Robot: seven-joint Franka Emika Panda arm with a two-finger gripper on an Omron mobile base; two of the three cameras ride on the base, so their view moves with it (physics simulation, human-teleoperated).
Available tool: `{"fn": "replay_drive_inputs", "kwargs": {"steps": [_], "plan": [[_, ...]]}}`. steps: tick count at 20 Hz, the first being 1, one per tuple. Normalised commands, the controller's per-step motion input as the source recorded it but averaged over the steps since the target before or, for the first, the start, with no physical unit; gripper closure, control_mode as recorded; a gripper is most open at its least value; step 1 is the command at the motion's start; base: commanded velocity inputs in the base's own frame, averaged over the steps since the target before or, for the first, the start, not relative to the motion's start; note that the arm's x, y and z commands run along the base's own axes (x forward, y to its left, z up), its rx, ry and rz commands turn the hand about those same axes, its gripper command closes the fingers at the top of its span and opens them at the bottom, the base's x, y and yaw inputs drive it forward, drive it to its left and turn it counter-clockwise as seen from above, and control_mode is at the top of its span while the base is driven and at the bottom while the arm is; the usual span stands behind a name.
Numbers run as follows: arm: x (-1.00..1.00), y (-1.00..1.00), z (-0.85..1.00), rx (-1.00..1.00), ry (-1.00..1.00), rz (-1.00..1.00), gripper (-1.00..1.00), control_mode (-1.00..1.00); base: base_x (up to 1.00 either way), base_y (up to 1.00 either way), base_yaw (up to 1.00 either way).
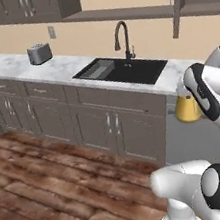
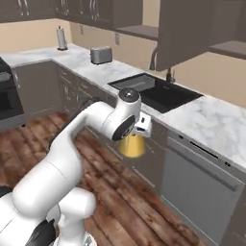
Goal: There is a tray on the dining counter. Grab the cup, mug, and pitcher and place them on the tray. The pitcher may be placed next to the tray if it cannot fit the tray.
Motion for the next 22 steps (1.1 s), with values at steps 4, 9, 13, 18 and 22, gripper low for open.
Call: {"fn": "replay_drive_inputs", "kwargs": {"steps": [4, 9, 13, 18, 22], "plan": [[0.00, 0.00, 0.00, 0.00, 0.00, 0.00, 1.00, 1.00, -0.03, 0.44, 0.84], [0.00, 0.00, 0.00, 0.00, 0.00, 0.00, 1.00, 1.00, 0.14, 0.41, 0.75], [0.00, 0.00, 0.00, 0.00, 0.00, 0.00, 1.00, 1.00, 0.74, 0.02, 0.57], [0.00, 0.00, 0.00, 0.00, 0.00, 0.00, 1.00, 1.00, 0.98, 0.00, 0.46], [0.00, 0.00, 0.00, 0.00, 0.00, 0.00, 1.00, 1.00, 1.00, -0.01, 0.36]]}}
